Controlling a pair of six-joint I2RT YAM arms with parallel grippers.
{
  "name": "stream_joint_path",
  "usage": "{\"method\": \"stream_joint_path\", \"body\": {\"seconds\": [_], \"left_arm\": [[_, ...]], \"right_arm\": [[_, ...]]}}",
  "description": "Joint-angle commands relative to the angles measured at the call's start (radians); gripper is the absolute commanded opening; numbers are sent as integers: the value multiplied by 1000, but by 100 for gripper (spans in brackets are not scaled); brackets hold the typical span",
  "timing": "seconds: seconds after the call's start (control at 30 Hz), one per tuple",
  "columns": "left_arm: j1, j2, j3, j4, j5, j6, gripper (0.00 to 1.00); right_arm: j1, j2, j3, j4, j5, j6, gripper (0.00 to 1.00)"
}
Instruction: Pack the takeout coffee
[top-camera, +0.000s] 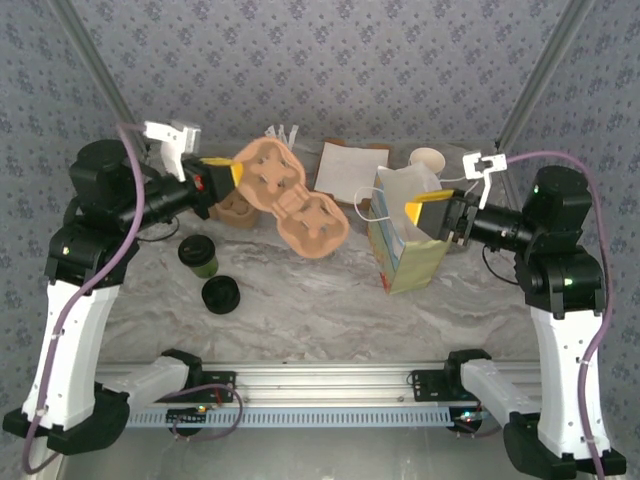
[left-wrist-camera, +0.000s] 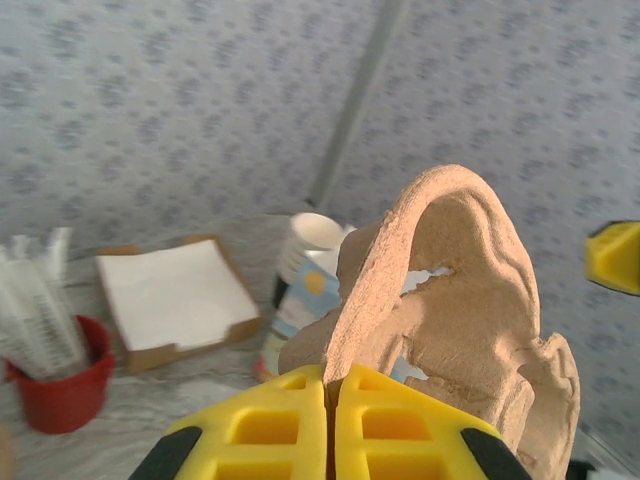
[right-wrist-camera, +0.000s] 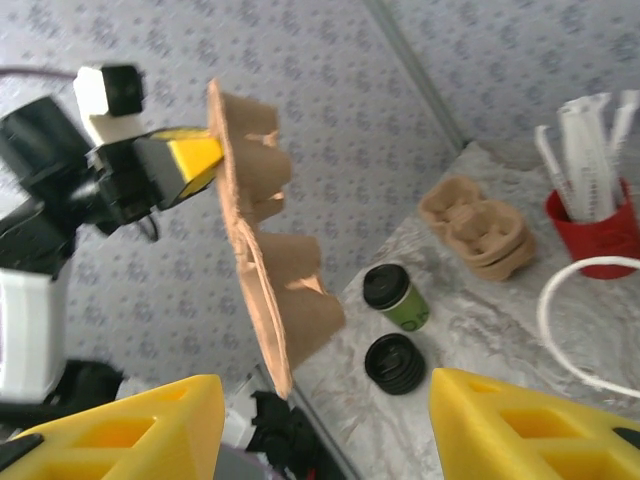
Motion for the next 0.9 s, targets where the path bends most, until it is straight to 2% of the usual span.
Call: {"method": "stream_joint_path", "body": {"seconds": [0.0,0.13,0.3,0.57,0.87], "left_arm": [[-60,42,-10,69,62,-13,8],[-129,86,20,73,63,11,8],[-189,125,52,84,63,22,8],[-218,147,67,101,56,21,8],[-228,165,87,93,44,27,8]], "right_arm": [[81,2,15,0,-3,-46,59],[143,11,8,-14,-1,-84,62],[201,18,15,-23,18,-110,61],[240,34,0,-90,113,-174,58],[311,39,-31,-93,97,-218,54]]}}
